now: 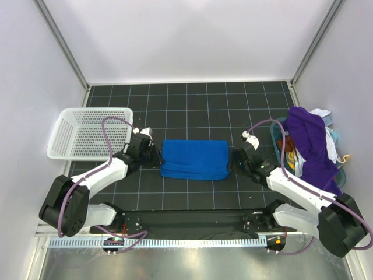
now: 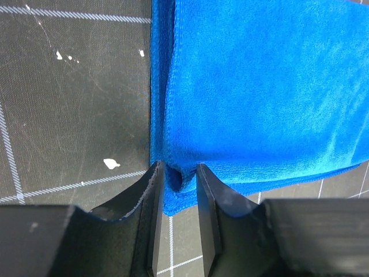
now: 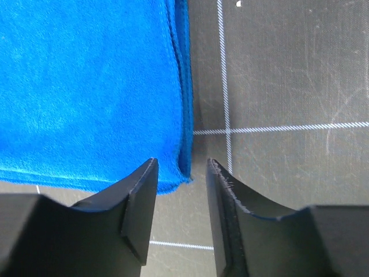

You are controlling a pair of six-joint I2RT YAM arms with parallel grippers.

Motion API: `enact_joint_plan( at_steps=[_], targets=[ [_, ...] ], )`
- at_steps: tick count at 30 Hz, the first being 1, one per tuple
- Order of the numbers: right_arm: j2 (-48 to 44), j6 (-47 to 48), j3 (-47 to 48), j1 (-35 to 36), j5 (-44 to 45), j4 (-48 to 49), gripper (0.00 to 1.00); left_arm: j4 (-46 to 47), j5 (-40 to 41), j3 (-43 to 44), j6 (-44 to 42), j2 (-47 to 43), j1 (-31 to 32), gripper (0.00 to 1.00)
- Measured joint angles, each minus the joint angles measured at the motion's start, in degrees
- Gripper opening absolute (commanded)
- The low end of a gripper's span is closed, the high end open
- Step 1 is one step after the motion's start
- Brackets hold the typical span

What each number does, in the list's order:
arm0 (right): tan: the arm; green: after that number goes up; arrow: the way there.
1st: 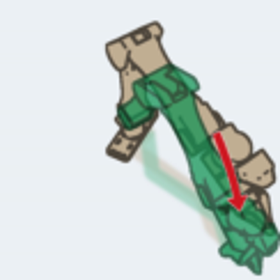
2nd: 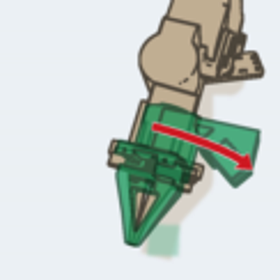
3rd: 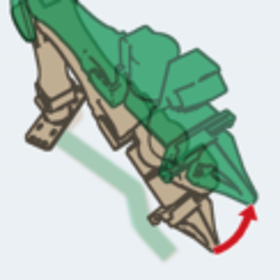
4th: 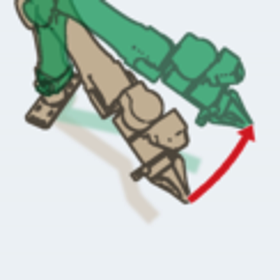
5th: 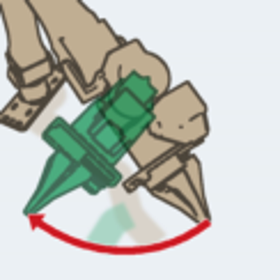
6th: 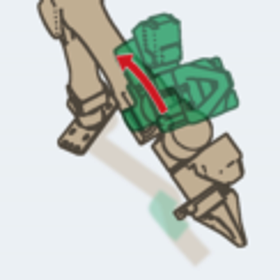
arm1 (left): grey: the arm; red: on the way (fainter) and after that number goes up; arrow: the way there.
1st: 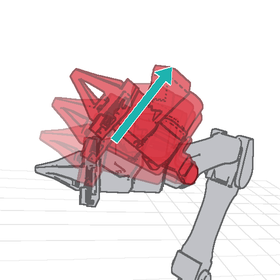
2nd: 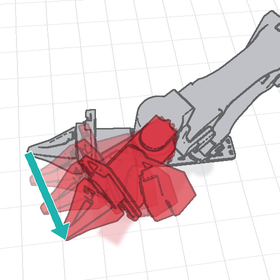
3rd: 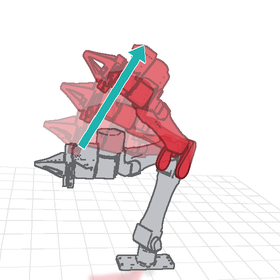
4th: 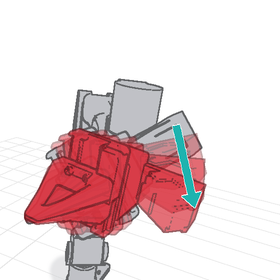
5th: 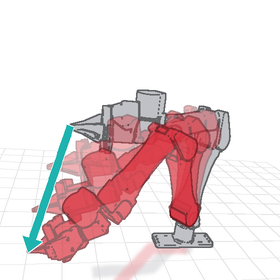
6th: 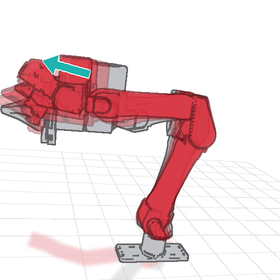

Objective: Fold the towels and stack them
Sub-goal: Fold the towel

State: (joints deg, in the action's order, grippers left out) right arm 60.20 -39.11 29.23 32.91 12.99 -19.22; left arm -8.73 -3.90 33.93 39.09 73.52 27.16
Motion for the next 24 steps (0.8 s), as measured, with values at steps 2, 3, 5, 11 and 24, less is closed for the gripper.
enact_joint_plan(
  at_steps=[2, 3, 5, 11, 24],
  targets=[
    [-0.46, 0.17, 0.26, 0.00, 0.00, -1.25, 0.47, -0.37, -0.17, 0.02, 0.00, -0.07, 0.00, 0.33],
    [-0.79, 0.20, 0.44, 0.00, 0.00, -1.84, 0.47, -1.07, -0.24, 0.20, 0.00, -0.15, 0.00, 0.33],
    [-1.51, 0.28, 1.29, 0.00, -0.02, -3.21, 0.47, -2.80, -0.24, 1.03, 0.00, -0.42, 0.00, 0.33],
    [-0.61, 0.63, 5.70, 0.92, -0.07, -3.32, 0.42, -7.32, 0.20, 7.28, -0.02, -2.34, 0.00, 0.33],
    [8.07, -0.46, 2.10, 3.50, -0.46, 3.43, 0.35, -5.79, 0.90, 8.83, 1.14, 5.38, 4.68, 0.21]
  ],
)
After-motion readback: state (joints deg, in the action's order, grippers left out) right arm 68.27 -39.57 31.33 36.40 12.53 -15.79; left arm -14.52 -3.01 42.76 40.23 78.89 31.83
